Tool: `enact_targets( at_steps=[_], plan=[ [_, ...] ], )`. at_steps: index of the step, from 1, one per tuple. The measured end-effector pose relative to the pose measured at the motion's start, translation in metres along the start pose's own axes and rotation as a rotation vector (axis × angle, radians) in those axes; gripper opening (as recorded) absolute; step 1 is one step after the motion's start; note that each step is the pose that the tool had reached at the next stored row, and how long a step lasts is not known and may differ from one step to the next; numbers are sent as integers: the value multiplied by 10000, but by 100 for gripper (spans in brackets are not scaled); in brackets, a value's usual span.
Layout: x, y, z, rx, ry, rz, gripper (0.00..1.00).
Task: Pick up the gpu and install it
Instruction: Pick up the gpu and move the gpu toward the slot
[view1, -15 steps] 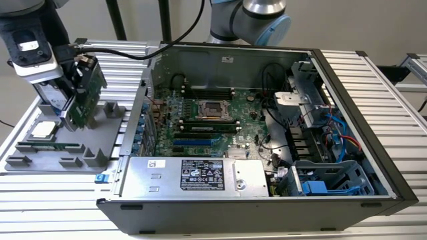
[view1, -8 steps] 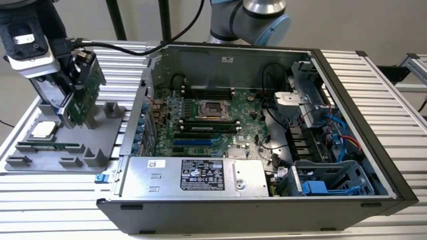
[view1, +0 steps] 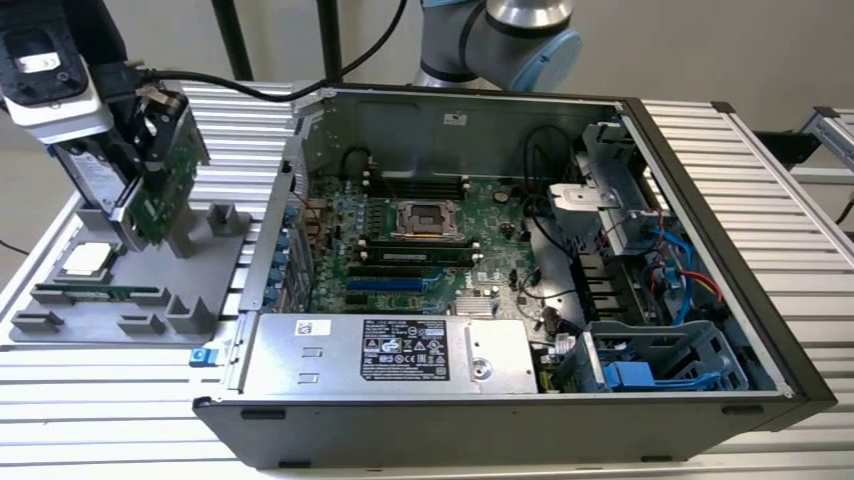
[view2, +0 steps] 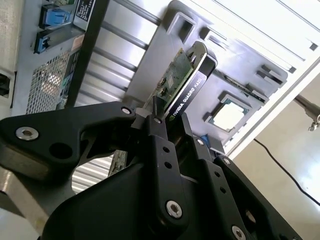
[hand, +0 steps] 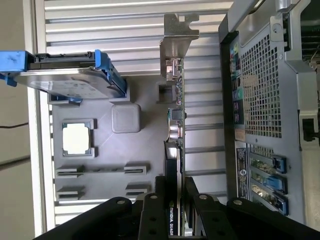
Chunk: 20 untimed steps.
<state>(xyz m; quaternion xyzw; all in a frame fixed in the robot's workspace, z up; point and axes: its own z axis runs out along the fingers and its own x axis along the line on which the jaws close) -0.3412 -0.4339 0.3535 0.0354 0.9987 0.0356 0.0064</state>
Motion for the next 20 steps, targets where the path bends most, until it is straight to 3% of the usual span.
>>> enact_targets(
  at_steps=[20],
  plan=[
    [-2, 15, -214, 0, -1, 0, 0]
  ],
)
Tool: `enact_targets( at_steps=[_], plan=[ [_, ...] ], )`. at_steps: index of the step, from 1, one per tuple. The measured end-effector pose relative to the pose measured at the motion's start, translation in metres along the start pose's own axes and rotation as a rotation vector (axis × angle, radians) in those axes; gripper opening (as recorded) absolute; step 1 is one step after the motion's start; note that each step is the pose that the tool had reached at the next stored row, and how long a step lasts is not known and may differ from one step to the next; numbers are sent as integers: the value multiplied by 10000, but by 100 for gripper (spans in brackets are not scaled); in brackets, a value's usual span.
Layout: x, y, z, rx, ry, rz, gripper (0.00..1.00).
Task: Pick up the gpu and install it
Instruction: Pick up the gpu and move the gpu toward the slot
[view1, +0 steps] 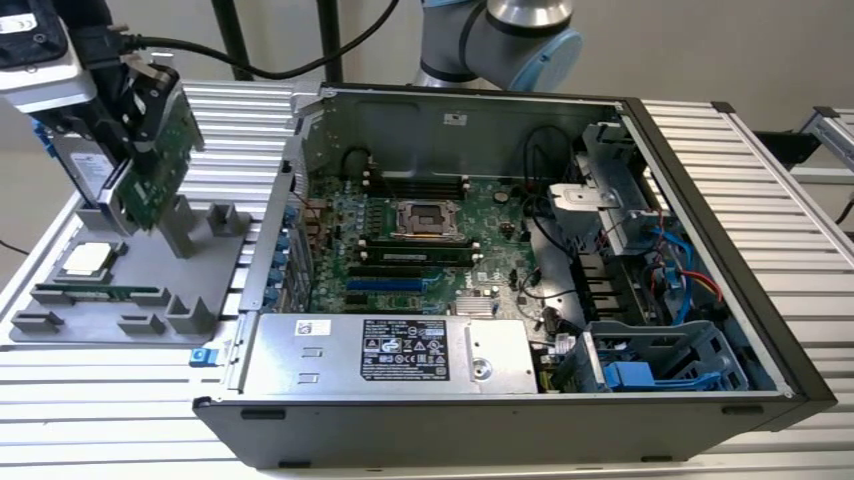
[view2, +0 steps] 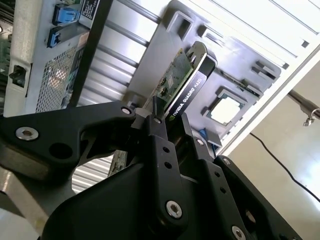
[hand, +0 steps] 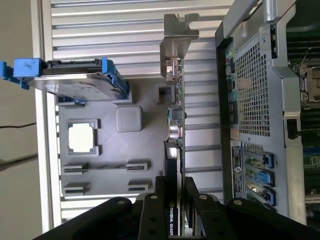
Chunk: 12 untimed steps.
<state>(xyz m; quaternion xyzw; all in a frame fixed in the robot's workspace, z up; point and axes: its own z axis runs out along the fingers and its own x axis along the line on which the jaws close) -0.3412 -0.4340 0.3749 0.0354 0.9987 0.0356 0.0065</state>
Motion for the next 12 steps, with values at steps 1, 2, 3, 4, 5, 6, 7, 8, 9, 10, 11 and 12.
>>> enact_targets(
  at_steps=[1, 2, 3, 4, 5, 6, 7, 8, 9, 10, 11, 12],
  plan=[
    [0, 1, -12, 1, 1, 0, 0],
    [0, 2, -24, 0, 0, 0, 0],
    [0, 3, -35, 0, 0, 0, 0],
    [0, 3, -45, -1, -1, 0, 0],
    [0, 4, -56, 0, 0, 0, 0],
    [0, 5, -67, -1, 0, 0, 0],
    [-1, 6, -76, -1, -1, 0, 0],
    [-1, 6, -87, 0, 0, 0, 0],
    [-1, 7, -96, 0, 0, 0, 0],
    [-1, 8, -108, 0, 0, 0, 0],
    [-1, 9, -119, 1, 1, 0, 0],
    [-1, 9, -131, 0, 1, 0, 0]
  ],
)
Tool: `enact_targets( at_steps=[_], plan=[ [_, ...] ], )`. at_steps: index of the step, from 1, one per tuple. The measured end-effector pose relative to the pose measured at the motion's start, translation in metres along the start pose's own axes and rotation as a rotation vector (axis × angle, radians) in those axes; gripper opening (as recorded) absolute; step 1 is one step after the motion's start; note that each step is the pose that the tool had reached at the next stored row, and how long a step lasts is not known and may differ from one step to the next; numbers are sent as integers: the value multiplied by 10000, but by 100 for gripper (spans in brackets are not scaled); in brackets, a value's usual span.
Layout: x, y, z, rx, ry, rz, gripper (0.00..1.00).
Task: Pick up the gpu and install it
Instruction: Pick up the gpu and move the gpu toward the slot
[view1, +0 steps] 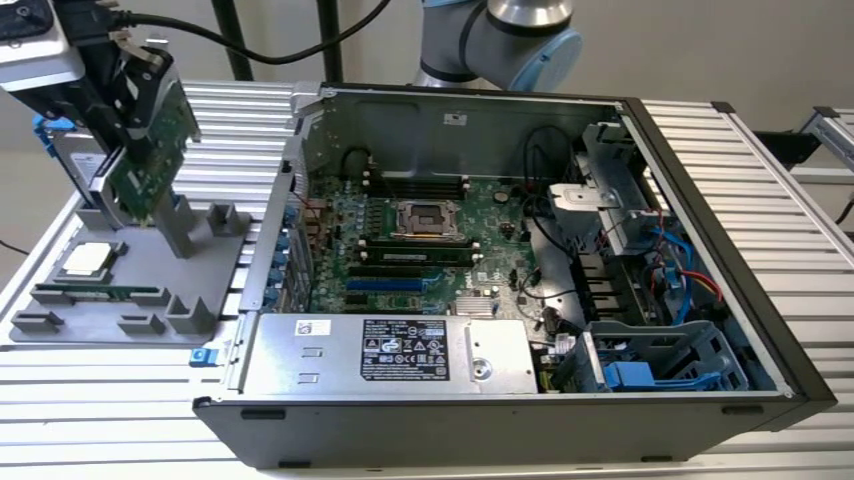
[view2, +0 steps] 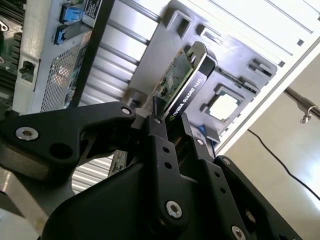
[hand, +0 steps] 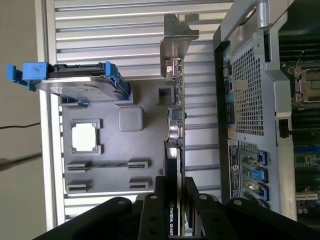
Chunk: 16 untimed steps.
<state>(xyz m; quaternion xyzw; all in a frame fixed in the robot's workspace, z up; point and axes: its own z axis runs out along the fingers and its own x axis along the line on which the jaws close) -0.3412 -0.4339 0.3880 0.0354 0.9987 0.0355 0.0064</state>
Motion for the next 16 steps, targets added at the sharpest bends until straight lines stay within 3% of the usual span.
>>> enact_targets(
  at_steps=[16],
  plan=[
    [-2, 12, -171, -1, -1, 0, 0]
  ],
)
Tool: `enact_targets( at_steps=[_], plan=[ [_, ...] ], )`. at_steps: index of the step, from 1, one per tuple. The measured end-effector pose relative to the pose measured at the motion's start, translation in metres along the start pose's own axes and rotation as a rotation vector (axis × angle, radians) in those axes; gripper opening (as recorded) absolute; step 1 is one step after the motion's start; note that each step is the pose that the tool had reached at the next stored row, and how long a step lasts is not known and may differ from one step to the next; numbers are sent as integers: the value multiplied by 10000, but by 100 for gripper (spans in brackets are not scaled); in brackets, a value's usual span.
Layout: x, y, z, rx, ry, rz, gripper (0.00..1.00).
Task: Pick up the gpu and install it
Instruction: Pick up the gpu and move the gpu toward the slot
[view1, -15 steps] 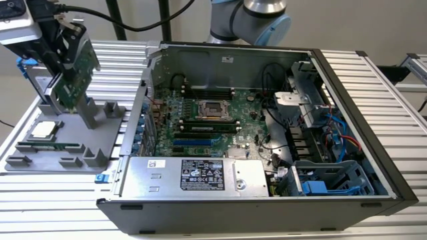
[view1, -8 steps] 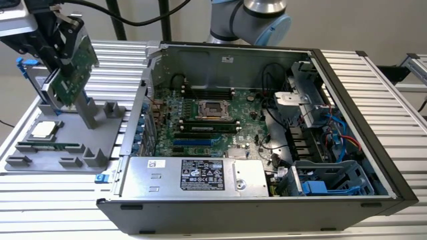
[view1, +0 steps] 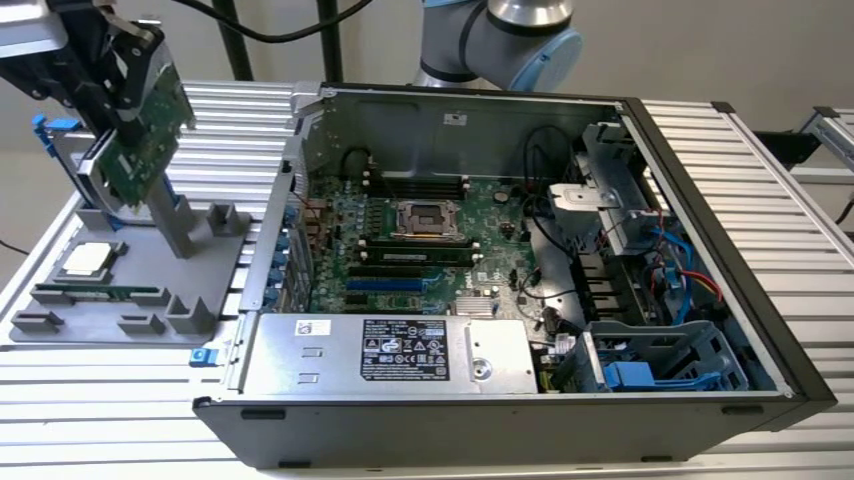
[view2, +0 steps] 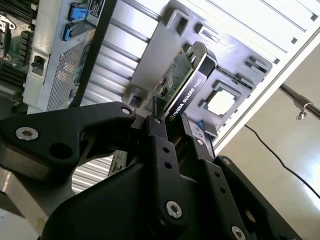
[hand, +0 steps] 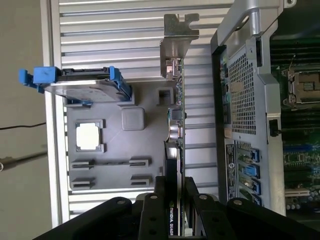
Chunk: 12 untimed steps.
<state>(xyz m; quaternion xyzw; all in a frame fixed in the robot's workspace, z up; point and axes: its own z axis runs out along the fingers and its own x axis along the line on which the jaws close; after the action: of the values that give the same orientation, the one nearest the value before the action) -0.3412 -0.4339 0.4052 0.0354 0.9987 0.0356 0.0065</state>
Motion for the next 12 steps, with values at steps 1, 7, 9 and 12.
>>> enact_targets(
  at_steps=[1, 7, 9, 12],
  plan=[
    [0, 0, -6, 1, 0, 0, 0],
    [-1, 4, -55, 0, 0, 0, 0],
    [-1, 6, -78, 1, 1, 0, 0],
    [-1, 8, -114, 0, 0, 0, 0]
  ],
)
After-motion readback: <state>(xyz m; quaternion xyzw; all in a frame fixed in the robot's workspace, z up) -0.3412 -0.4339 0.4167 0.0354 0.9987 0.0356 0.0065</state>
